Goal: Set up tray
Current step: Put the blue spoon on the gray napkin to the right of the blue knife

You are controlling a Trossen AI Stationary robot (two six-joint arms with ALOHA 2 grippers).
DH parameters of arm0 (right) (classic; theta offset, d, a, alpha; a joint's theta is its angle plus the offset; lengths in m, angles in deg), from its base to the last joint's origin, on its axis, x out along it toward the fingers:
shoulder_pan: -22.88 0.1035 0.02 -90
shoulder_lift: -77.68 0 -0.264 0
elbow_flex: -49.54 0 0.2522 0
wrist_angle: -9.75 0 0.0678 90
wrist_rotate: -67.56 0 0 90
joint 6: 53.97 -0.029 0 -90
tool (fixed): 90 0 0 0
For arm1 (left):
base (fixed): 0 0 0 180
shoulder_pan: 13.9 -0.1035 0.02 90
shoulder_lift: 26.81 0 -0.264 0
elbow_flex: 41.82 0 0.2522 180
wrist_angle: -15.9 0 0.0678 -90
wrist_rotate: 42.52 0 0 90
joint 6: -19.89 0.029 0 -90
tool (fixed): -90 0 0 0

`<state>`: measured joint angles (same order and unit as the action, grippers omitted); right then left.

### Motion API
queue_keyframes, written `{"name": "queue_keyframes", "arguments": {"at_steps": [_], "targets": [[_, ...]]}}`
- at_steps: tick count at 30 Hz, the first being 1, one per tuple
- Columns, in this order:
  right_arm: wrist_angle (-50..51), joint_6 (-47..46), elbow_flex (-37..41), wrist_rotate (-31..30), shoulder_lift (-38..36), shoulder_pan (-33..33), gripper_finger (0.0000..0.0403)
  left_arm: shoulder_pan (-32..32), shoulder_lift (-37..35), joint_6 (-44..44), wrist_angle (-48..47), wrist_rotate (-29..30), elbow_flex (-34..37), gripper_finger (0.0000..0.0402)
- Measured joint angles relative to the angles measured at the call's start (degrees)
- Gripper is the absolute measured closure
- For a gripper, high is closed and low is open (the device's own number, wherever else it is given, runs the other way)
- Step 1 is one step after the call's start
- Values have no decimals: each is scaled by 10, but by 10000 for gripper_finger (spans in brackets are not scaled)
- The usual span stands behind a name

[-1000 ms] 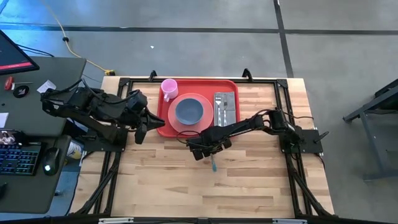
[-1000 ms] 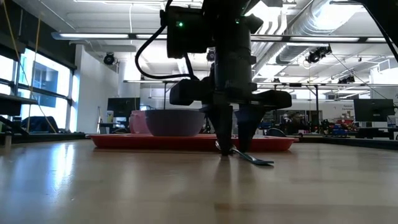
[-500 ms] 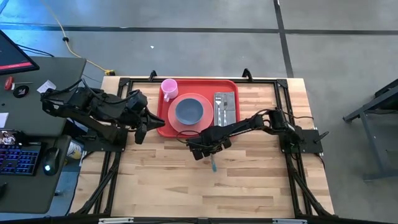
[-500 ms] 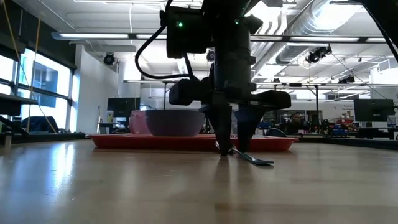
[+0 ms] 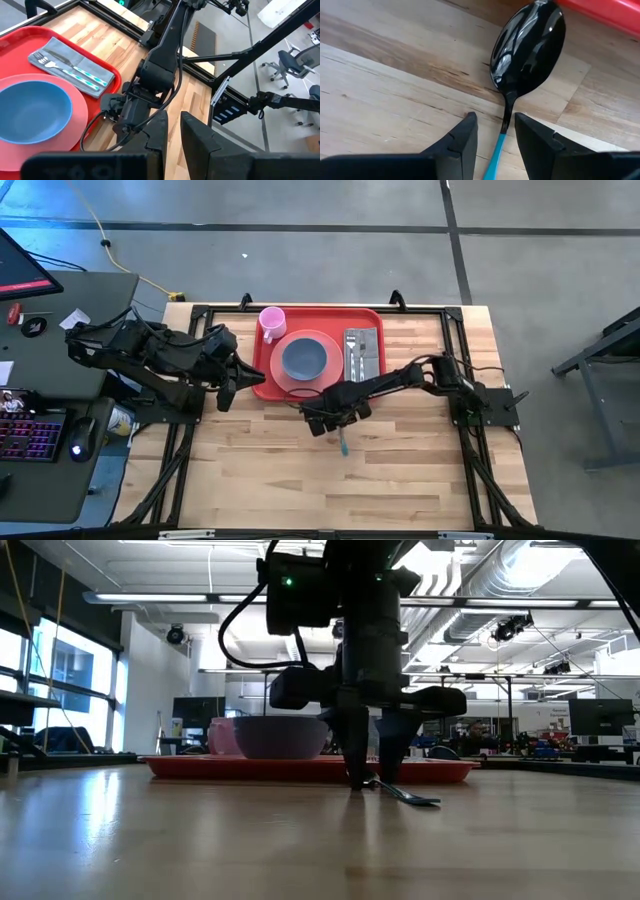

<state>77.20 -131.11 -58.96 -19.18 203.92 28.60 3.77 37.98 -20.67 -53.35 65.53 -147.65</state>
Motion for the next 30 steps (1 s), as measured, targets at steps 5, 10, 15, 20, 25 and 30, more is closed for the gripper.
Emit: {"name": "queue_keyframes", "arguments": {"at_steps": [5, 10, 15, 20, 25, 30], "targets": [[0, 0, 0, -1, 0, -1, 279, 0, 0, 0, 0, 0, 0, 314], [0, -2, 0, -3, 1, -1, 279, 0, 0, -2, 0, 0, 0, 314], [0, -6, 0, -9, 1, 1, 280, 0, 0, -2, 0, 0, 0, 314], [0, -9, 0, -31, 1, 13, 302, 0, 0, -2, 0, 0, 0, 314], [0, -11, 0, -42, 2, 23, 345, 0, 0, -2, 0, 0, 0, 314], [4, -11, 0, -45, 1, 26, 390, 0, 0, -2, 0, 0, 0, 314]]}}
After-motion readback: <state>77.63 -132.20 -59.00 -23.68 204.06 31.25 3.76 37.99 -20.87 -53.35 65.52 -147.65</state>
